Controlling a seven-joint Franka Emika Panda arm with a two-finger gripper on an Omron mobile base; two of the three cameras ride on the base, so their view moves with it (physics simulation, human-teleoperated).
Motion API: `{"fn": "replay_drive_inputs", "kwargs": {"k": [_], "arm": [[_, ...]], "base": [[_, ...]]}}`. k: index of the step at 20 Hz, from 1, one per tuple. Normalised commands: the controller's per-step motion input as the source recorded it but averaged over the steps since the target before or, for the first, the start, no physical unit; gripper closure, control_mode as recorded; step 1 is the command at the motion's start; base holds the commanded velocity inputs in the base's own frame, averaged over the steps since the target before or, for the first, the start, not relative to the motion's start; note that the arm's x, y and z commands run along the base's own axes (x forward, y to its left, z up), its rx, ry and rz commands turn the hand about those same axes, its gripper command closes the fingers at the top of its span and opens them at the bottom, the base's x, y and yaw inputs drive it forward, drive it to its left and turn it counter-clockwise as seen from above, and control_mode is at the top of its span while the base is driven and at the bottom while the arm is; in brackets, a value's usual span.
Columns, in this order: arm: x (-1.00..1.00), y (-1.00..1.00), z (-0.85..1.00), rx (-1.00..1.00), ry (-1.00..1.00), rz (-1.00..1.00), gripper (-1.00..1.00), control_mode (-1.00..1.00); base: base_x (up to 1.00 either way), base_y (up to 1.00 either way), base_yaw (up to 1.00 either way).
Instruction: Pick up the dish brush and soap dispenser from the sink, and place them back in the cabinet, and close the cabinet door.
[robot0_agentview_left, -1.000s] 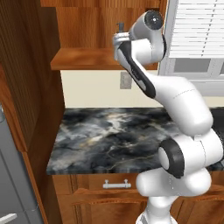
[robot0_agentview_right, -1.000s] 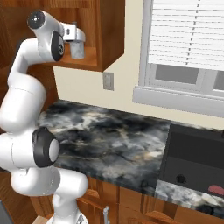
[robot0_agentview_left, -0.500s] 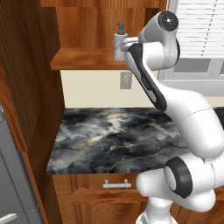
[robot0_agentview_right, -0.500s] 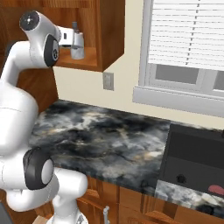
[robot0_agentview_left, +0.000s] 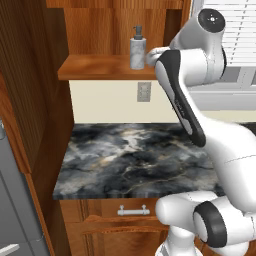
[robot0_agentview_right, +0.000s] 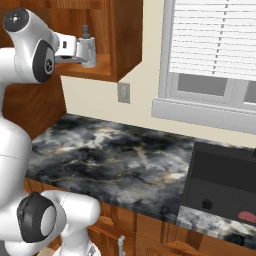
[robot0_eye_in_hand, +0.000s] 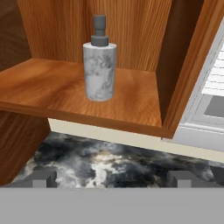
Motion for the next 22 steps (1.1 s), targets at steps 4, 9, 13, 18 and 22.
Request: {"fn": "replay_drive_inputs", "kwargs": {"k": [4, 9, 13, 18, 22], "arm": [[-0.69, -0.12, -0.24, 0.0, 0.0, 0.0, -1.0, -1.0], [-0.62, -0.21, -0.17, 0.0, 0.0, 0.0, -1.0, -1.0], [-0.47, -0.21, -0.08, 0.0, 0.0, 0.0, -1.0, -1.0], [-0.62, -0.27, -0.12, 0.0, 0.0, 0.0, -1.0, -1.0], [-0.61, -0.18, -0.05, 0.0, 0.03, 0.0, -1.0, -1.0]], "base": [[0.0, 0.0, 0.0], [0.0, 0.0, 0.0], [0.0, 0.0, 0.0], [0.0, 0.0, 0.0], [0.0, 0.0, 0.0]]}}
